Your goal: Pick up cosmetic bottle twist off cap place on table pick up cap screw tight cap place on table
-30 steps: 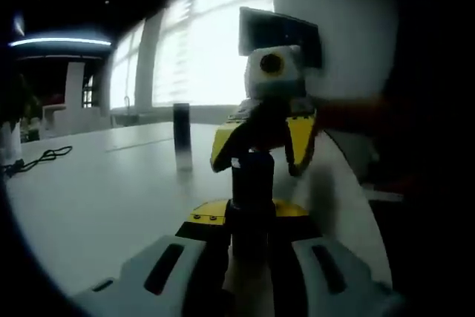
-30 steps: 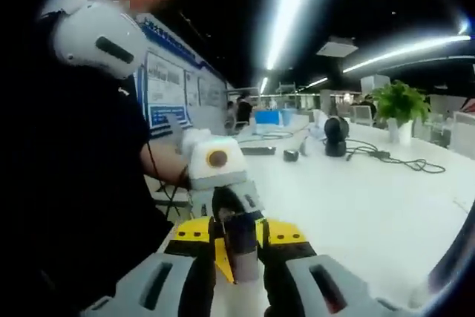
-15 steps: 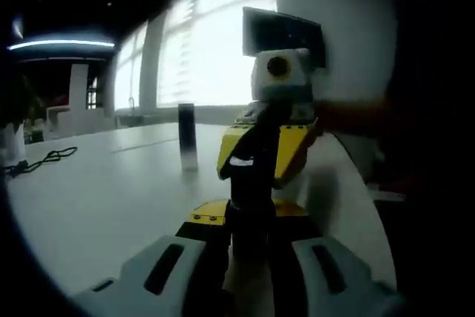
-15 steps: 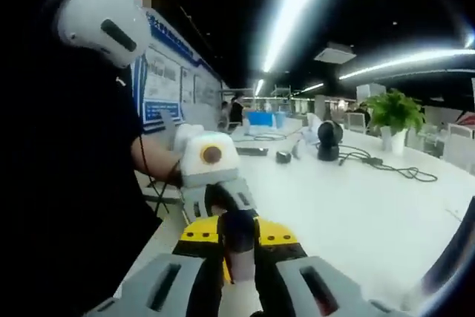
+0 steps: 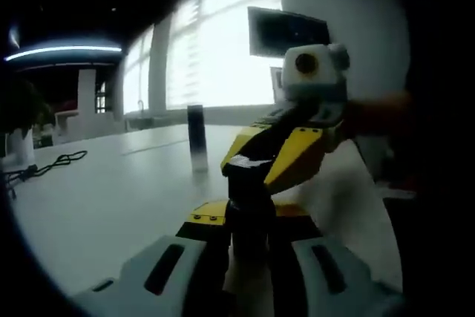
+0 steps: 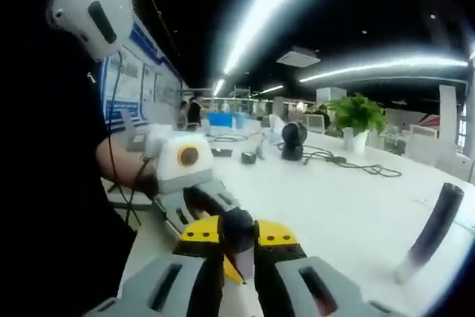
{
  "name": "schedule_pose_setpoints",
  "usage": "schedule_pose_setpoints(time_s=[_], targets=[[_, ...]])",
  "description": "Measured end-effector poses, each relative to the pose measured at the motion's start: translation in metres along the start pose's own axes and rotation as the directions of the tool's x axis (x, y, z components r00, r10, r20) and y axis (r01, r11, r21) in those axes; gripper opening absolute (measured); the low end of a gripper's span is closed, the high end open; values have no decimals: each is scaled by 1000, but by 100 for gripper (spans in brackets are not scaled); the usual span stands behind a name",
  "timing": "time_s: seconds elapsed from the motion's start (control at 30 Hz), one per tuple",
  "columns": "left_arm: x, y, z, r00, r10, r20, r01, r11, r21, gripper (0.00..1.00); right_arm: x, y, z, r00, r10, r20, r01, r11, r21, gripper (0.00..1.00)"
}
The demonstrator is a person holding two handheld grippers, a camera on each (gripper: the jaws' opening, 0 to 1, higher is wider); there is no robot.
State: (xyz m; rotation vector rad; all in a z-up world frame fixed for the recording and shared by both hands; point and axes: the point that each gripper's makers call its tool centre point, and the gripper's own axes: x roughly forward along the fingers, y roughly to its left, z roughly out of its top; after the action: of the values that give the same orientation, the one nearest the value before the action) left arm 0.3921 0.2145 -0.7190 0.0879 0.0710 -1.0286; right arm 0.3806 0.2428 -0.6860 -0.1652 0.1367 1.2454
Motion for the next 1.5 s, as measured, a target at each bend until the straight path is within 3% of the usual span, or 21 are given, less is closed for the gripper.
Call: schedule_pose_setpoints(time_s=[0.17, 0.4, 0.73, 0.83, 1.07, 1.23, 1.33, 1.37, 1.5], targets=[[-1, 4, 0, 1000, 22, -2, -22, 1000, 1, 9, 0, -4, 0, 991, -135, 4, 135, 991, 21, 9], [-2, 7, 0, 999, 45, -1, -45, 999, 13, 9, -2, -7, -1, 949, -316, -10, 316, 947, 52, 8], [-3, 8, -1, 998, 59, -3, -59, 998, 8, 9, -3, -8, -2, 861, -508, -22, 507, 853, 128, 8], [-4, 10, -1, 998, 70, -4, -70, 998, 6, 9, -3, -10, -2, 825, -565, -34, 563, 814, 141, 8], [-2, 17, -1, 989, 151, -13, -150, 988, 19, 9, -3, -15, -2, 759, -650, -40, 648, 746, 157, 8], [-3, 21, -2, 983, 183, -16, -182, 983, 20, 9, -3, -17, -3, 693, -719, -50, 714, 676, 183, 8], [-2, 23, -2, 979, 203, -19, -203, 979, 15, 9, -6, -19, -4, 627, -775, -76, 770, 602, 213, 8], [-3, 23, -2, 977, 211, -20, -210, 977, 18, 9, -5, -19, -4, 613, -786, -78, 781, 587, 212, 8], [-4, 25, -2, 976, 219, -16, -219, 975, 27, 9, -4, -19, -3, 610, -790, -70, 782, 584, 218, 8]])
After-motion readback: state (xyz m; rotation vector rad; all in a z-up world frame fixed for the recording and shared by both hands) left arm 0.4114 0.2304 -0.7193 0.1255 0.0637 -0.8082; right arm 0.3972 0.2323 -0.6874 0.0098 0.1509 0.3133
